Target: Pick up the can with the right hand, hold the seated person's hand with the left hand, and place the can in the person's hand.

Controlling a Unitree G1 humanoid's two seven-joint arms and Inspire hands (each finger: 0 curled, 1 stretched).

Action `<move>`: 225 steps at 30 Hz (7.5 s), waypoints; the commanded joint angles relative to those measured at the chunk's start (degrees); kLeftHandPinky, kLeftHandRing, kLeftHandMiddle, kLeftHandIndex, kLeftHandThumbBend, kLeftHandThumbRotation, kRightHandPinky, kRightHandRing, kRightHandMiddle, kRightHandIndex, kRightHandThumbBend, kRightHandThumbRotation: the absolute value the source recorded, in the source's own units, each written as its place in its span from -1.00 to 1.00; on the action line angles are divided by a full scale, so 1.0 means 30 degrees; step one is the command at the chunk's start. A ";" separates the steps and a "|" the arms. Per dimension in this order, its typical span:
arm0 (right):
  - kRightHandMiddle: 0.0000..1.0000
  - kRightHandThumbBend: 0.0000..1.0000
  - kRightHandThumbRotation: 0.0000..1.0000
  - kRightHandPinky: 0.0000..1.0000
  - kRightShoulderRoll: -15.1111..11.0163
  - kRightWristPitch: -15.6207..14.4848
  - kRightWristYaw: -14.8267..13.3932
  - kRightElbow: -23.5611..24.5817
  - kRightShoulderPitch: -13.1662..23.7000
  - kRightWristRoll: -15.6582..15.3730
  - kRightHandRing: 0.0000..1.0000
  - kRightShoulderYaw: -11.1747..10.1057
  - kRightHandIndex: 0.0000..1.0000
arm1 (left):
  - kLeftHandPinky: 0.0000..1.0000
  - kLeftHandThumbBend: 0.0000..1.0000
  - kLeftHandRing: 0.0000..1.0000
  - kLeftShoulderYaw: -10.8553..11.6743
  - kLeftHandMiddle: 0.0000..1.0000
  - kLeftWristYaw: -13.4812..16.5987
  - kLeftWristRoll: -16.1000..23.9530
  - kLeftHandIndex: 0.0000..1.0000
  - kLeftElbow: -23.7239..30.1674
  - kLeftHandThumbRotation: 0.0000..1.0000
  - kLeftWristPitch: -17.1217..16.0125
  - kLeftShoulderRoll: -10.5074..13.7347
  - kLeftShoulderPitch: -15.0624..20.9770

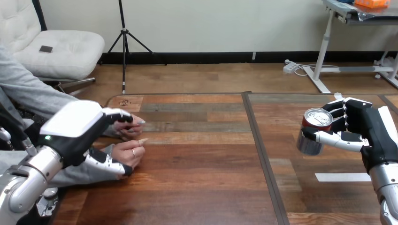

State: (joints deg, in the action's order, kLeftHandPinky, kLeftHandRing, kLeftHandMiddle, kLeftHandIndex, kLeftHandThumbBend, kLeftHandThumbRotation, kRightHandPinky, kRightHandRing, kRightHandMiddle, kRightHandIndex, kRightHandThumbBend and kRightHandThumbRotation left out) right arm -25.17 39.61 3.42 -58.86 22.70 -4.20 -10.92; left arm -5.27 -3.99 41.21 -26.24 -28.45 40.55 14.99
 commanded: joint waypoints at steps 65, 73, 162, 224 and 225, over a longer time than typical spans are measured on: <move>-0.15 0.45 -1.00 -0.33 -0.0194 0.0168 0.0729 0.0965 0.0843 0.1505 -0.27 -0.0539 -0.13 | 0.51 1.00 0.60 -0.3500 0.63 -0.0423 0.1500 0.61 -0.5469 -0.60 0.3781 0.1174 0.4117; -0.15 0.44 -1.00 -0.33 -0.0191 0.0253 0.0849 0.0949 0.0824 0.1691 -0.27 -0.0502 -0.12 | 0.46 1.00 0.56 -0.3665 0.59 -0.0561 0.1436 0.58 -0.5759 -0.59 0.3696 0.1290 0.4312; -0.14 0.45 -1.00 -0.31 -0.0082 0.0109 0.0190 0.1005 0.0552 0.1231 -0.26 -0.0272 -0.11 | -0.35 0.07 -0.23 -0.2996 -0.11 0.1724 -0.2334 -0.07 -0.7888 -1.00 -0.0649 0.0674 0.4610; -0.12 0.47 -1.00 -0.28 -0.0127 -0.0205 -0.0061 0.1129 0.0688 0.0714 -0.23 -0.0123 -0.11 | -0.45 0.11 -0.34 -0.1914 -0.20 0.2601 -0.3692 -0.12 -0.5653 -1.00 -0.2275 0.0785 0.4163; -0.12 0.46 -1.00 -0.28 -0.0122 -0.0189 -0.0067 0.1091 0.0710 0.0713 -0.23 -0.0124 -0.10 | -0.47 0.11 -0.36 -0.1912 -0.23 0.2752 -0.3636 -0.13 -0.5614 -1.00 -0.2414 0.0809 0.4180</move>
State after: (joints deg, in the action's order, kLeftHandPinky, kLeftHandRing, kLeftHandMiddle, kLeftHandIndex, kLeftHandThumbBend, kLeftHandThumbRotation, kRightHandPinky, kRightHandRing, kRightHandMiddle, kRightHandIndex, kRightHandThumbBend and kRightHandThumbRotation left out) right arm -25.11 38.09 3.71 -58.86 21.48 -2.51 -11.36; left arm -13.88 0.96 31.95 -47.80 -32.82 41.84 24.04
